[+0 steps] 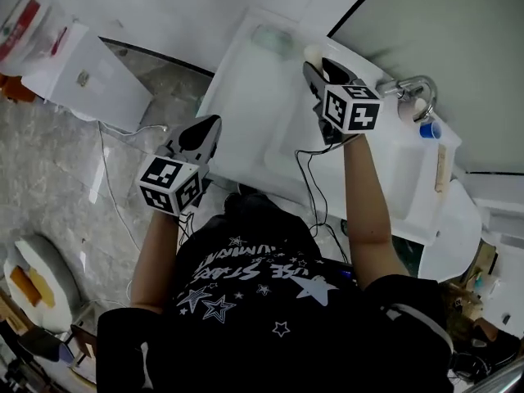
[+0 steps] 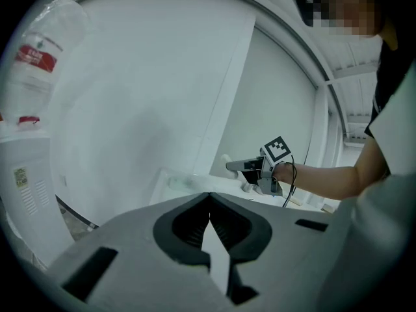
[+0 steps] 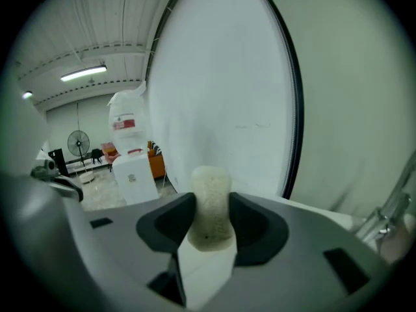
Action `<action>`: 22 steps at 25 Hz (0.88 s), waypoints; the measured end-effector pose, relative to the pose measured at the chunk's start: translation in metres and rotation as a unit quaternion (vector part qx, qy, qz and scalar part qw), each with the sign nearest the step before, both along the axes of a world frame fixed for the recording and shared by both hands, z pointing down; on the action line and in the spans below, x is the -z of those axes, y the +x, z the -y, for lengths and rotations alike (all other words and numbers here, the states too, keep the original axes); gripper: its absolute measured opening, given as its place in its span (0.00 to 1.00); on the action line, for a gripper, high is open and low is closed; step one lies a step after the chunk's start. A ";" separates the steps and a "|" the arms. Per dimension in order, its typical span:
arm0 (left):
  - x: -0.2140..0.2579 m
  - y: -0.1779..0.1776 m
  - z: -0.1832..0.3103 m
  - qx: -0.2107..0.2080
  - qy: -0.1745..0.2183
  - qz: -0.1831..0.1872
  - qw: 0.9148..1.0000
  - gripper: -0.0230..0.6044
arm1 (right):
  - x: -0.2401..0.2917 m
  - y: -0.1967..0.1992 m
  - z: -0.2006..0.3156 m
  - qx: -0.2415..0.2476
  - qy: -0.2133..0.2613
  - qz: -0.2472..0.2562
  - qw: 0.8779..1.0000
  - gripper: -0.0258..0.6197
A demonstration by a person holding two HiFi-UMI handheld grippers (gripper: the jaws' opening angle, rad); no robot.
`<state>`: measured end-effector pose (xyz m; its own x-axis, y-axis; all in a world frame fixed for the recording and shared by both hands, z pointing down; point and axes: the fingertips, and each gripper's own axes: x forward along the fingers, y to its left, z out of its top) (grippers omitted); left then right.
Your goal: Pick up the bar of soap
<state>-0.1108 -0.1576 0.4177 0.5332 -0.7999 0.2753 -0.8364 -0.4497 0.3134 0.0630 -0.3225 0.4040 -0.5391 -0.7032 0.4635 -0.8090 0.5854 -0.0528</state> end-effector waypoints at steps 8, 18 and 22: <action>0.001 0.036 -0.006 -0.076 0.012 -0.001 0.997 0.05 | -0.012 0.042 -0.061 -0.050 -0.012 0.024 0.998 0.31; 0.005 0.086 -0.014 -0.123 0.013 -0.007 0.992 0.05 | -0.001 0.097 -0.105 -0.094 -0.003 0.051 0.994 0.31; 0.003 0.110 -0.022 -0.131 0.012 0.000 0.991 0.05 | -0.002 0.120 -0.125 -0.098 -0.001 0.053 0.994 0.31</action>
